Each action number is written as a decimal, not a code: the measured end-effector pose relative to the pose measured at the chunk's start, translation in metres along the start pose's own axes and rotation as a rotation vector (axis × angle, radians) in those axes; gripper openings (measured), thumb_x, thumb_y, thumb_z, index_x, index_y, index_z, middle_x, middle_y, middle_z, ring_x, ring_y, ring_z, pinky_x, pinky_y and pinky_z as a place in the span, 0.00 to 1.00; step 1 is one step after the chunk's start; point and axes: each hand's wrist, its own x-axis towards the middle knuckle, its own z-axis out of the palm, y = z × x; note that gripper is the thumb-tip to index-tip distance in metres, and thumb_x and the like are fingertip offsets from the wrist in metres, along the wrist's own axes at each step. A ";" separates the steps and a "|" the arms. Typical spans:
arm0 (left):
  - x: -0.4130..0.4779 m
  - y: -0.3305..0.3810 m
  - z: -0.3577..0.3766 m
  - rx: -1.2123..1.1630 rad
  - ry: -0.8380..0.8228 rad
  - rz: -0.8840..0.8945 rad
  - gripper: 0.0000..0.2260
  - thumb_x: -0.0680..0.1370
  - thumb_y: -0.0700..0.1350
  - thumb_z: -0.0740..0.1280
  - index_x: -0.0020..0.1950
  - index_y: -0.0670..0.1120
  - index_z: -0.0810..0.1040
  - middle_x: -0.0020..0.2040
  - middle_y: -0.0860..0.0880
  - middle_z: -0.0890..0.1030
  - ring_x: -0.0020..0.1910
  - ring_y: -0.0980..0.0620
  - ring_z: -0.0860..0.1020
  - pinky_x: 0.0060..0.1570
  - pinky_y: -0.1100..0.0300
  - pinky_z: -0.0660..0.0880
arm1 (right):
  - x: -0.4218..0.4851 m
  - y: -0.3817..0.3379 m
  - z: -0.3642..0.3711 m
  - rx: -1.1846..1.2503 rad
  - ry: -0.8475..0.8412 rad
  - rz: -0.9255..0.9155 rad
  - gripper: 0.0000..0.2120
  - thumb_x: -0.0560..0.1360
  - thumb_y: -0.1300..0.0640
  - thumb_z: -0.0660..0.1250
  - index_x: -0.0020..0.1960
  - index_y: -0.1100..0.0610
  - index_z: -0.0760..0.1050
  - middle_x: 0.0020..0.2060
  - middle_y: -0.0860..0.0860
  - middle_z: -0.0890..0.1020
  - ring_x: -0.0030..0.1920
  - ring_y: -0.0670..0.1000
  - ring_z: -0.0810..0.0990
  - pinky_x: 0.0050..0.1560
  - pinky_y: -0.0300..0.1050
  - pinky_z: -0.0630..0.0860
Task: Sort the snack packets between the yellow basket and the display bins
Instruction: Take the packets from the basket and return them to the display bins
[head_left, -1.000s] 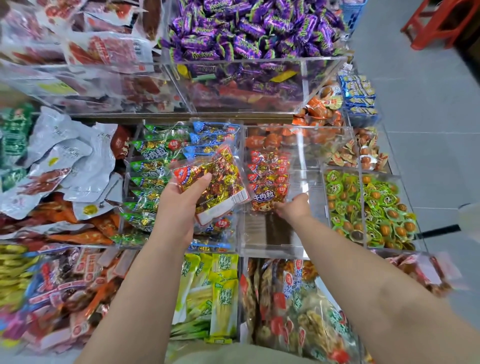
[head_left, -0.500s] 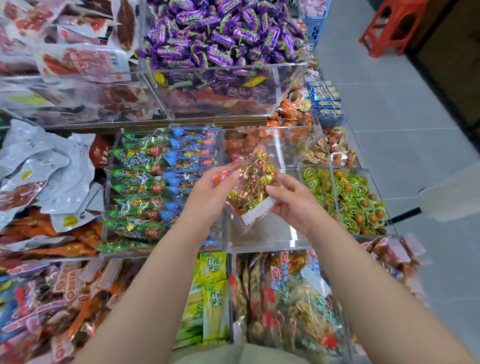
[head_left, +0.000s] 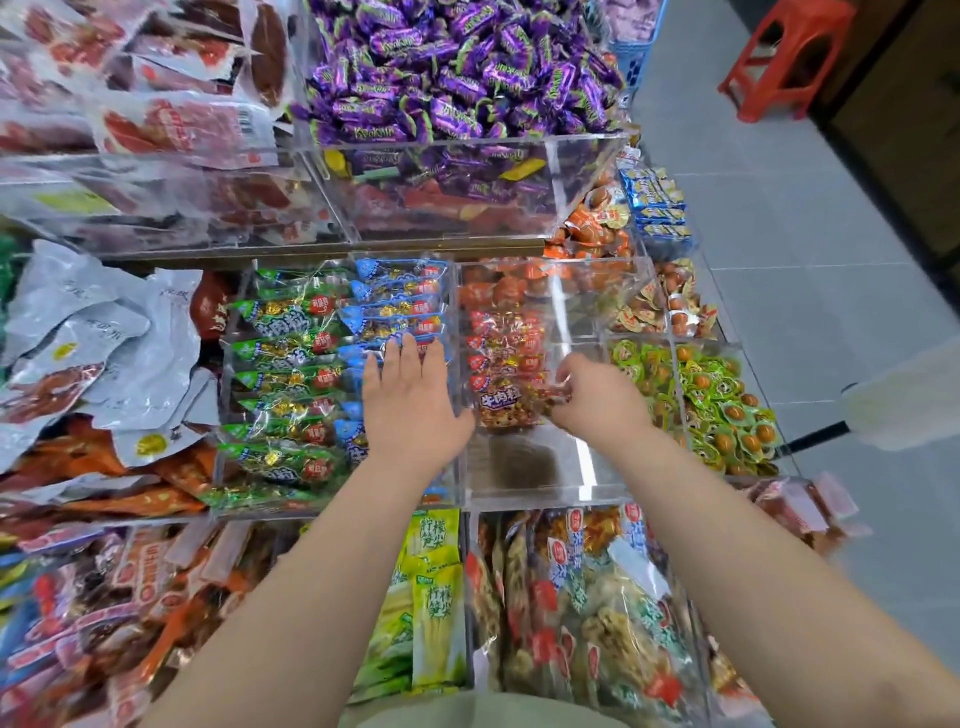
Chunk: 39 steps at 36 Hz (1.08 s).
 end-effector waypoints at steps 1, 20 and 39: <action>0.000 0.000 0.001 0.000 -0.003 0.000 0.38 0.74 0.62 0.62 0.78 0.48 0.53 0.79 0.42 0.52 0.78 0.44 0.49 0.74 0.45 0.43 | 0.001 -0.005 0.010 -0.078 -0.010 -0.034 0.14 0.69 0.58 0.70 0.51 0.53 0.70 0.43 0.52 0.79 0.43 0.55 0.79 0.35 0.41 0.67; 0.003 -0.005 0.008 -0.004 0.035 0.024 0.39 0.72 0.64 0.61 0.78 0.50 0.52 0.79 0.44 0.52 0.78 0.45 0.49 0.74 0.47 0.43 | 0.027 0.021 0.080 0.336 -0.589 0.581 0.23 0.67 0.47 0.76 0.51 0.61 0.71 0.46 0.57 0.79 0.39 0.55 0.77 0.38 0.45 0.74; 0.005 -0.005 0.011 -0.006 0.057 0.024 0.39 0.71 0.64 0.60 0.78 0.49 0.55 0.79 0.43 0.53 0.78 0.45 0.49 0.74 0.47 0.43 | 0.046 0.008 0.084 0.575 -0.224 0.398 0.19 0.64 0.57 0.78 0.48 0.54 0.72 0.48 0.52 0.81 0.53 0.55 0.79 0.48 0.46 0.76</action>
